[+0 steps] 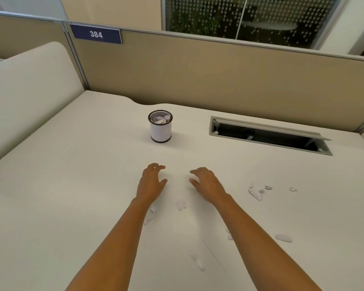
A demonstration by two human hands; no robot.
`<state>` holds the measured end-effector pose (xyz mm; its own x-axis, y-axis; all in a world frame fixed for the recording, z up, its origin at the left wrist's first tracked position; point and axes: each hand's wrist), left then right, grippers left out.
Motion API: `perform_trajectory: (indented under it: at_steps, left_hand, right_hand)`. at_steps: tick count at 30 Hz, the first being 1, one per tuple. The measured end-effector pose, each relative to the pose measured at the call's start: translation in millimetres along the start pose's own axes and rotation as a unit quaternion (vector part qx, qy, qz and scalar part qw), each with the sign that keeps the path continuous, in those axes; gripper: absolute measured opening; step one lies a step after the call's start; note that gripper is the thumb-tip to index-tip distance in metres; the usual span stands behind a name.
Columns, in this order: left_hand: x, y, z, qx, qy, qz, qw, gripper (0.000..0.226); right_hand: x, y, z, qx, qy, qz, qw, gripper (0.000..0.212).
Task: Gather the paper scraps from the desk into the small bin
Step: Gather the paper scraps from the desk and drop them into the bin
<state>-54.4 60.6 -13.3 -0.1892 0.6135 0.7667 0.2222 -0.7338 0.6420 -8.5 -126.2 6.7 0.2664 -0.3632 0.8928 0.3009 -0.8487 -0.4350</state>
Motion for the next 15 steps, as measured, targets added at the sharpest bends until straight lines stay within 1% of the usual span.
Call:
perform_trajectory:
  at_steps: [3,6,9,12,15]
  left_hand:
    - [-5.4,-2.8,-30.1,0.000,0.005,0.025,1.000,0.040]
    - [-7.4,-4.4,-56.7,0.014,-0.004,0.065,0.998,0.039]
    - [-3.0,-2.7,-74.3,0.035,-0.041,0.108,0.993,0.043]
    - [0.3,-1.4,-86.1,0.048,-0.067,0.099,0.992,0.039]
    - [-2.0,-1.1,-94.5,0.059,-0.035,0.045,0.997,0.027]
  right_hand:
    - [-15.1,-2.3,-17.9,0.019,-0.049,-0.017,0.998,0.049]
    - [-27.2,-6.7,-35.6,0.051,-0.067,-0.023,0.996,0.053]
    - [-34.4,-9.3,-56.6,0.096,-0.092,-0.033,0.991,0.048]
    - [-38.7,-8.0,-74.0,0.151,-0.075,-0.033,0.985,0.037]
    - [-38.1,-3.1,-85.9,0.165,-0.042,-0.013,0.985,0.031]
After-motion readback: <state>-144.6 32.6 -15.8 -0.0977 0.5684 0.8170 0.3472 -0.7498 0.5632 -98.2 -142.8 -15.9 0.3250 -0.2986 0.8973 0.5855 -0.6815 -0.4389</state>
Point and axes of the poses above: each hand's wrist, its own z-axis towards the middle knuckle, its own x-axis out of the back of the hand, y = z × x, and after that the axes turned 3 degrees about y, right-handed
